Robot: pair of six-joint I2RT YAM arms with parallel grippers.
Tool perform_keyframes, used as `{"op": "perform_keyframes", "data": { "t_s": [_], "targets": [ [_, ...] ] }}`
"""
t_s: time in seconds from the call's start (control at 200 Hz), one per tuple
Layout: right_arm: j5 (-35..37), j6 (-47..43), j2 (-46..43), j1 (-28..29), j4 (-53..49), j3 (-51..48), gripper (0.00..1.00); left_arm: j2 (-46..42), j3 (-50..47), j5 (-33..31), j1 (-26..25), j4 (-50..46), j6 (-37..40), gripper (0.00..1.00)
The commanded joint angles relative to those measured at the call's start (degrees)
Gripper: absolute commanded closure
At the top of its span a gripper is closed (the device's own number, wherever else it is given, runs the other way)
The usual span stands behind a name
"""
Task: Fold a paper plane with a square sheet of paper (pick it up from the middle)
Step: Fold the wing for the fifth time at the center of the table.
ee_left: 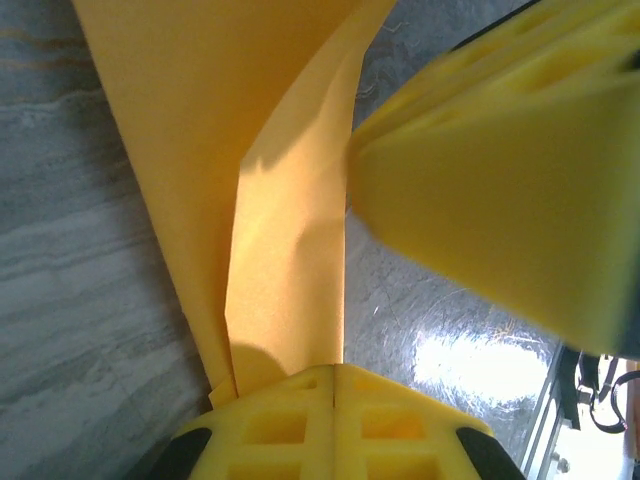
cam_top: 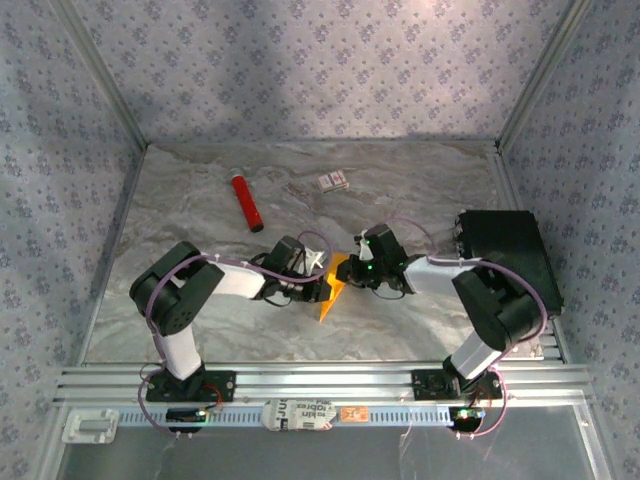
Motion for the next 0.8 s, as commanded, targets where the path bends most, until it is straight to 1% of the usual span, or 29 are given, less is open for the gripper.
{"op": "perform_keyframes", "data": {
  "t_s": [0.0,0.05,0.11,0.26,0.535,0.73,0.794],
  "targets": [
    [0.41,-1.14,2.53,0.71,0.33,2.54,0.88,2.27,-3.51,-1.29,0.32,-12.52,-0.07,1.00],
    [1.66,-1.36,3.60,0.27,-1.16,2.98,0.89,2.31,-3.48,-1.23,0.40,-12.51,-0.15,1.00],
    [2.48,-0.96,4.74,-0.78,-0.22,2.13,0.89,2.51,-3.51,-1.18,0.36,-12.63,-0.24,1.00],
    [1.60,-1.09,7.62,-4.03,1.86,1.89,0.88,3.13,-3.47,-1.21,0.44,-12.60,0.11,1.00],
    [1.51,-1.90,8.31,-8.51,0.21,3.66,0.87,4.85,-3.51,-0.86,0.47,-12.23,0.44,1.00],
    [2.11,-3.00,9.60,-10.23,-3.00,6.46,0.87,5.34,-3.69,-0.54,0.47,-12.00,0.49,1.00],
    [1.19,-3.21,10.09,-10.67,-3.23,7.17,0.87,5.21,-3.56,-0.34,0.43,-11.83,0.31,1.00]
  ]
}}
